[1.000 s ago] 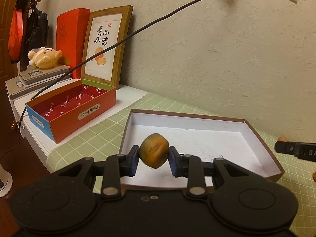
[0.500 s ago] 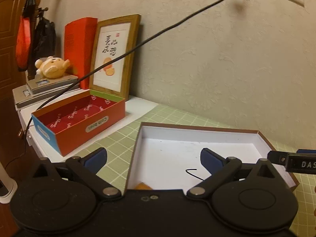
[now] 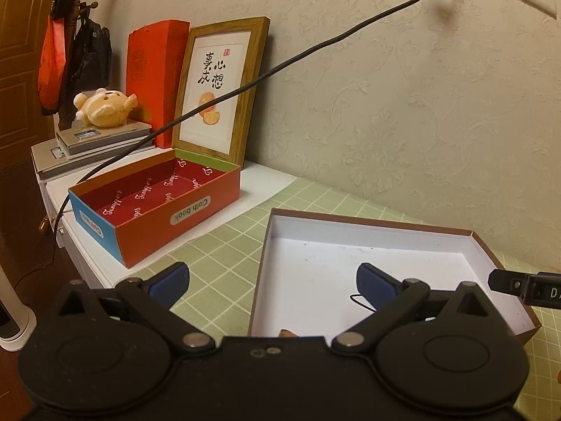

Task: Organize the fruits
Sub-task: 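Carry both held fruits over the white box and open both tools, then withdraw both tools from the box back toward the fruit pile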

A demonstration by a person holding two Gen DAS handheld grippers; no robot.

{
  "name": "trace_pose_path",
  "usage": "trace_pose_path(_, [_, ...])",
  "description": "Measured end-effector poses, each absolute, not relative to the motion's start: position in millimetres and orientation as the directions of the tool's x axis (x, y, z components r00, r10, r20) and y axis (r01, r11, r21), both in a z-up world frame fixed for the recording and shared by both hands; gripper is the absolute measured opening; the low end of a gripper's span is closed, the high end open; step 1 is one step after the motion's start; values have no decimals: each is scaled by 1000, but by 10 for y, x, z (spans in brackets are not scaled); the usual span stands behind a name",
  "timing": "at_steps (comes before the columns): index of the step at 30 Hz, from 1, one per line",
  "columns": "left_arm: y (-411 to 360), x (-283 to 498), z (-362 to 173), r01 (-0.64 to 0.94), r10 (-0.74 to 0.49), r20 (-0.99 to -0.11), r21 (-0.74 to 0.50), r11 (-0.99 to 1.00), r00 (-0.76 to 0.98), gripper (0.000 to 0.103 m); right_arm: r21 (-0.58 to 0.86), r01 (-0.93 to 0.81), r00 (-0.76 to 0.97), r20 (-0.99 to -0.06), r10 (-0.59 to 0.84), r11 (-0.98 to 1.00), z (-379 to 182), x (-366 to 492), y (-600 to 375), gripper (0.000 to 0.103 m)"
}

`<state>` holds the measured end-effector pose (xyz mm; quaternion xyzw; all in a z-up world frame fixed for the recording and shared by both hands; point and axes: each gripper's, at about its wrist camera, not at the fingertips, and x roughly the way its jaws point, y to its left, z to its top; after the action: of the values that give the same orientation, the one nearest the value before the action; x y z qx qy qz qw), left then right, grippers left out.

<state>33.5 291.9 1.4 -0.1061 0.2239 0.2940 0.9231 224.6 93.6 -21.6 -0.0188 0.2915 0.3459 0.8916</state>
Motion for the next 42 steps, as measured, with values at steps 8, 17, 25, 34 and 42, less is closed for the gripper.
trace_pose_path(8, [2892,360,2,-582,492,-481,-47,812,725,96,156,-648,579,-535,615,745,-213,2200,946,103])
trace_pose_path(17, [2876,348,-10,-580,491,-488,-38,814,721,96,155,-649,577,-537,615,745,-209,2192,936,103])
trace_pose_path(25, [2871,354,-10,-575,488,-492,-33,817,721,96,154,-651,574,-542,614,744,-199,2197,921,103])
trace_pose_path(34, [2589,362,209,-515,439,-462,-46,856,771,96,107,-636,639,-481,600,764,38,2062,499,103])
trace_pose_path(42, [2049,486,298,-402,329,-460,-68,913,825,96,85,-521,733,-465,496,849,191,2055,-415,103])
